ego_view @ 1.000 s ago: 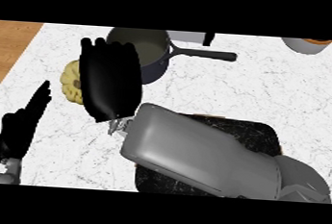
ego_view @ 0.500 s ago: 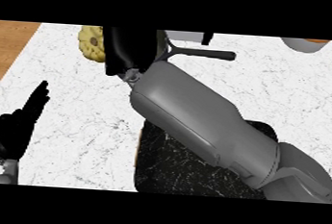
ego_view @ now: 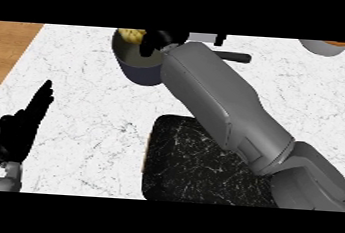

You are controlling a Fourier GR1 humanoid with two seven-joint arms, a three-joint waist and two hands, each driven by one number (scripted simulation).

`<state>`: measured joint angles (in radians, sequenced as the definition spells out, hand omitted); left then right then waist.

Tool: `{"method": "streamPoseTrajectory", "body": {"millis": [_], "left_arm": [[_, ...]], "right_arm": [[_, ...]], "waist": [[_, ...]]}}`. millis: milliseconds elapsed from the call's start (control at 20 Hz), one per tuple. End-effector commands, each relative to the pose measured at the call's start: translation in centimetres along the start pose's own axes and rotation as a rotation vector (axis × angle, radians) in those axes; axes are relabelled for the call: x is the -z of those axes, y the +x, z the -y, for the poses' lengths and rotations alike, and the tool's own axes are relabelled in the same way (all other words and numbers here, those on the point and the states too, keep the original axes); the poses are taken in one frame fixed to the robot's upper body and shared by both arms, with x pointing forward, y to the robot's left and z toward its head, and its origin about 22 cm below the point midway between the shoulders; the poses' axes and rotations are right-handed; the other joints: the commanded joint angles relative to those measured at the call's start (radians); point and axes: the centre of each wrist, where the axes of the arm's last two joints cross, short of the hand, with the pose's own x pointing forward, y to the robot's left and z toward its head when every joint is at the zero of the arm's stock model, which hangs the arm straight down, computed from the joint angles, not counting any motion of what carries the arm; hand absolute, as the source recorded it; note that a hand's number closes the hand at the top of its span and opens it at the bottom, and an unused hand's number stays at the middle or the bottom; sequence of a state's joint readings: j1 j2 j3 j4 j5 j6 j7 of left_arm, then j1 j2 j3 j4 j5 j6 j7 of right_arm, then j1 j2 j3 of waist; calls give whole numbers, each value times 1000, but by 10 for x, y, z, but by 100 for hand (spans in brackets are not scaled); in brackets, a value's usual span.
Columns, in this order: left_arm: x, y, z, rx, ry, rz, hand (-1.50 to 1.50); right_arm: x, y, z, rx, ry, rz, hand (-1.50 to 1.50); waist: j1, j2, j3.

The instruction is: Pick the squash from the tray and place it in the pot

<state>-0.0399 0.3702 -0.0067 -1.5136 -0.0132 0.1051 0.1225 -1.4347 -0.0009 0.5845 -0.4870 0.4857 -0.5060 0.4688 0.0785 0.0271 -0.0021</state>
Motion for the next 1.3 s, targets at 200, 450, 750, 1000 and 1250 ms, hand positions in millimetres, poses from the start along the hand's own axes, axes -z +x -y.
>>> {"method": "streamPoseTrajectory", "body": {"millis": [200, 450, 750, 1000, 1250], "left_arm": [[1, 5, 13, 6, -21, 16, 0], [7, 7, 11, 15, -35, 19, 0], [3, 14, 19, 5, -52, 49, 0], [5, 12, 15, 19, -48, 44, 0], [0, 12, 16, 1, -43, 36, 0]], "right_arm": [[17, -44, -3, -155, 30, -6, 150], [11, -55, -14, 39, 85, -104, -150], [11, -65, -15, 149, 117, -77, -150], [15, -60, -9, 273, 16, -65, -150], [12, -65, -4, 564, -178, -37, -150]], "waist": [[28, 15, 0], [40, 22, 0], [61, 29, 2], [68, 27, 2], [42, 12, 6]]}}
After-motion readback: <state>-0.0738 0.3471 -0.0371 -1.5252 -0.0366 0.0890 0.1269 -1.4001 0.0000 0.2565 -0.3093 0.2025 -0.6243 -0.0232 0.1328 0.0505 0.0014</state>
